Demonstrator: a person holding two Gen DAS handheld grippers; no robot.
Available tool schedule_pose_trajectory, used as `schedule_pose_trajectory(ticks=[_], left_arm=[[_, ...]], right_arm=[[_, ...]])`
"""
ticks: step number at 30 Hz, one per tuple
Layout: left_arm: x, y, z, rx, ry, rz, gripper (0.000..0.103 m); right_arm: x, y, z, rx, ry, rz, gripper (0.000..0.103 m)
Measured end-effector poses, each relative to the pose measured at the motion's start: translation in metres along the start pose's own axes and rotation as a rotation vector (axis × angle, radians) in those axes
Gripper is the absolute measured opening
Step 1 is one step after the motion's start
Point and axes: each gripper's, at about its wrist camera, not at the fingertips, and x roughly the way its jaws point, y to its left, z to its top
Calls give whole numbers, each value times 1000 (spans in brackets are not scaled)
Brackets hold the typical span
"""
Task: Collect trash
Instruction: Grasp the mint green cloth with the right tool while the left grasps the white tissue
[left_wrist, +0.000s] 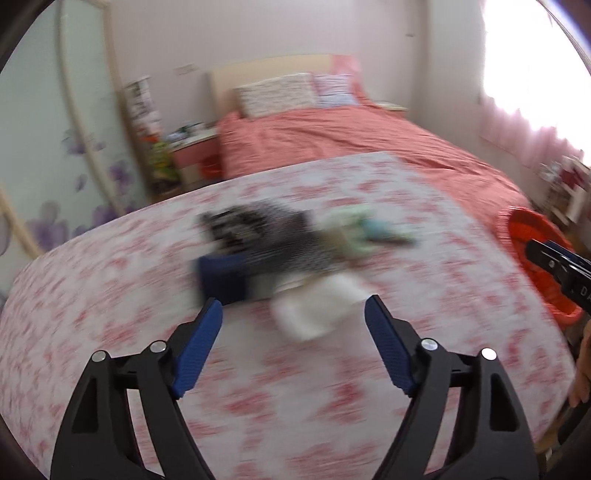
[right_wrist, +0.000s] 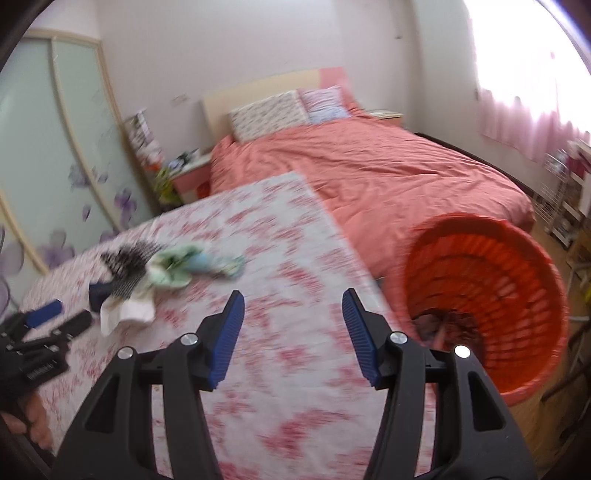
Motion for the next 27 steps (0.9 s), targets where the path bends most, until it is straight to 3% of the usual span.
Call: schedule_pose_trajectory(ticks=[5, 8, 12, 19, 21, 23, 27], left_arm=[[20, 55, -20, -140, 61, 35, 82], [28, 71, -29, -200, 74, 26, 82], [32, 87, -34, -230, 71, 30, 82], [40, 95, -44, -235, 86, 27, 82], [40, 95, -45, -239, 86, 18, 82], [38, 95, -46, -242, 82, 7, 82], [32, 88, -40, -254, 60, -46, 82]], right_arm=[[39, 43, -1, -57, 56, 25, 55], [61, 65, 6, -55, 100, 61, 55], [69, 89, 14, -53, 96, 127, 50], [92, 136, 21, -108, 114, 157, 35], [103, 144, 20, -128, 131, 148, 23], [110, 148, 18, -167, 145, 122, 5], [92, 133, 12, -167, 108, 126, 4]])
